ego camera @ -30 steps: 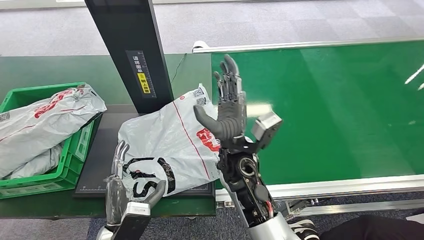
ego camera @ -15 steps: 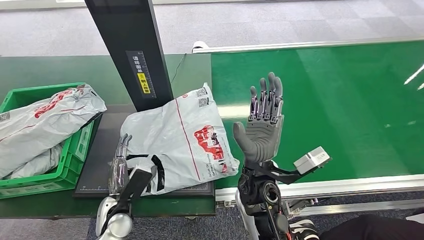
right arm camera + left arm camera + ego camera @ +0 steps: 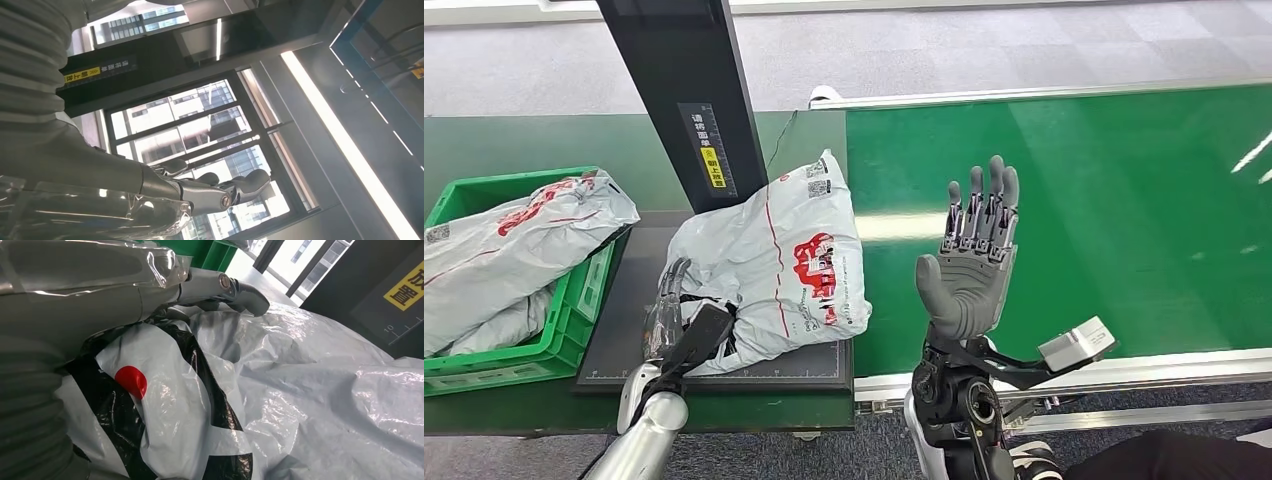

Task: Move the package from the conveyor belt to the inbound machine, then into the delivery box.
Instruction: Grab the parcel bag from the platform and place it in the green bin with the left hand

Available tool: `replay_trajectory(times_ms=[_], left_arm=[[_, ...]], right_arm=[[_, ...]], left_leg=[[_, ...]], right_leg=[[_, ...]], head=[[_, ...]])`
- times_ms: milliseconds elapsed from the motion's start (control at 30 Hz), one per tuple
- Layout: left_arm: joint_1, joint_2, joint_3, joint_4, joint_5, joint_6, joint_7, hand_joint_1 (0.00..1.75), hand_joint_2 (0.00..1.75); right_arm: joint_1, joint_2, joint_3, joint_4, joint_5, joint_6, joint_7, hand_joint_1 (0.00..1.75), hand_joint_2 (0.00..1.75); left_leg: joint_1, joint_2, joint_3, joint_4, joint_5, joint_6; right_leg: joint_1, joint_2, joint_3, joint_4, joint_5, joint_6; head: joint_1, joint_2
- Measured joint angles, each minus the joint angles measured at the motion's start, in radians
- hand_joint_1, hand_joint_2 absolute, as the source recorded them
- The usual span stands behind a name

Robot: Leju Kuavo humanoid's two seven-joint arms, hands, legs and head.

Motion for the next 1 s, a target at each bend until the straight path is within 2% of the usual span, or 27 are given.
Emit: replay_trajectory(times_ms=[100, 133, 267, 500, 767, 867, 1000], left_arm=[[-0.007, 0.000, 0.000, 0.015, -0.009, -0.005, -0.002, 1.25, 1.75], [-0.007, 0.000, 0.000, 0.018, -0.012, -0.007, -0.005, 1.40, 1.75], [-0.006, -0.002, 0.000, 0.019, -0.012, -0.006, -0.032, 1.63, 1.75], [0.043, -0.011, 0.012, -0.064, 0.045, 0.032, -0.099, 1.68, 1.75], [0.076, -0.016, 0.021, -0.129, 0.053, 0.033, -0.105, 1.68, 1.75], [0.081, -0.016, 0.023, -0.137, 0.054, 0.034, -0.105, 1.73, 1.75], [0.105, -0.018, 0.025, -0.175, 0.087, 0.057, -0.134, 1.75, 1.75]], right_arm=[[0.003, 0.000, -0.002, -0.002, -0.006, 0.000, 0.000, 0.00, 1.75], [0.004, 0.000, -0.003, -0.002, -0.008, 0.000, 0.000, 0.00, 1.75], [0.007, 0.000, -0.012, -0.002, -0.010, 0.004, 0.000, 0.00, 1.75], [0.017, 0.000, -0.030, -0.001, -0.004, 0.014, 0.000, 0.00, 1.75], [0.020, 0.000, -0.044, 0.000, -0.002, 0.020, 0.000, 0.00, 1.75], [0.020, 0.000, -0.046, 0.000, -0.002, 0.020, 0.000, 0.00, 1.75], [0.022, 0.000, -0.047, 0.001, -0.001, 0.020, 0.000, 0.00, 1.75]], left_leg=[[0.000, 0.000, 0.002, 0.000, 0.001, 0.000], [0.000, 0.000, 0.002, 0.000, 0.001, 0.000], [0.000, 0.000, 0.002, 0.000, 0.002, 0.000], [0.000, 0.000, 0.001, 0.000, 0.002, 0.000], [0.000, 0.000, -0.002, 0.000, 0.001, 0.000], [0.000, 0.000, -0.002, 0.000, 0.001, 0.000], [0.000, 0.001, -0.002, 0.000, 0.001, 0.000]], right_leg=[[0.000, 0.000, 0.002, 0.000, 0.000, 0.000], [0.000, 0.000, 0.002, 0.000, 0.000, -0.001], [0.000, 0.000, 0.002, 0.000, 0.001, -0.001], [0.000, 0.000, 0.000, 0.001, 0.001, -0.001], [0.000, 0.000, -0.003, 0.000, 0.001, -0.001], [0.000, 0.000, -0.003, 0.000, 0.001, -0.001], [0.000, 0.000, -0.003, 0.000, 0.001, -0.001]], head=[[0.000, 0.000], [0.000, 0.000], [0.000, 0.000], [0.000, 0.000], [0.000, 0.000], [0.000, 0.000], [0.000, 0.000]])
